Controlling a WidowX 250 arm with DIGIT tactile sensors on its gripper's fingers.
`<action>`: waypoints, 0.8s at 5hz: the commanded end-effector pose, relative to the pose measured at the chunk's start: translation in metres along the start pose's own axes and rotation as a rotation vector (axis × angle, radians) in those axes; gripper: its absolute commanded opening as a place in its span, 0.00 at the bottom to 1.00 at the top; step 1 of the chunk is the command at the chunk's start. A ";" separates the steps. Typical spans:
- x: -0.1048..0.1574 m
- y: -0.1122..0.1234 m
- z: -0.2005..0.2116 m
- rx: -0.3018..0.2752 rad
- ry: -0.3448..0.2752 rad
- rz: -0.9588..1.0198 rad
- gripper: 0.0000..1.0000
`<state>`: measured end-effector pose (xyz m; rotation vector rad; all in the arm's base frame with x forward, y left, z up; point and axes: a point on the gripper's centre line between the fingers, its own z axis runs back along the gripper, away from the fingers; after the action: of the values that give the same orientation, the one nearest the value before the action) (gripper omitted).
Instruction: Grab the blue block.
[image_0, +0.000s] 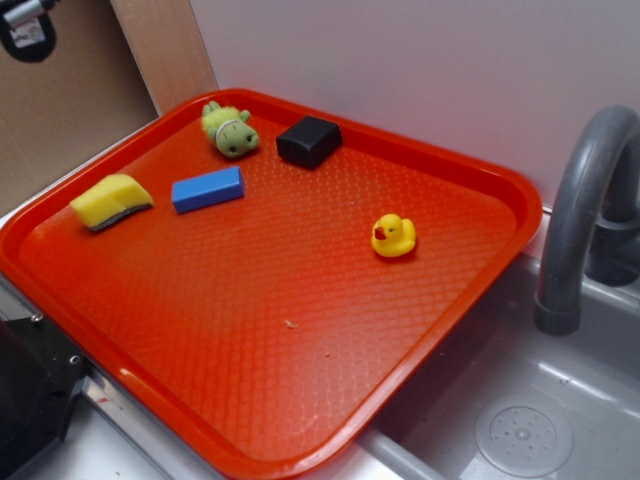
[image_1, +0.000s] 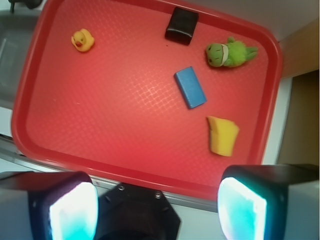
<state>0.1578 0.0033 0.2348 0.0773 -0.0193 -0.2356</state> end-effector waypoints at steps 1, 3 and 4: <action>0.030 0.038 -0.044 0.028 -0.015 -0.182 1.00; 0.069 0.049 -0.102 -0.030 -0.020 -0.090 1.00; 0.105 0.057 -0.145 -0.066 0.001 -0.110 1.00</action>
<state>0.2698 0.0369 0.0802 -0.0047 0.0552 -0.3697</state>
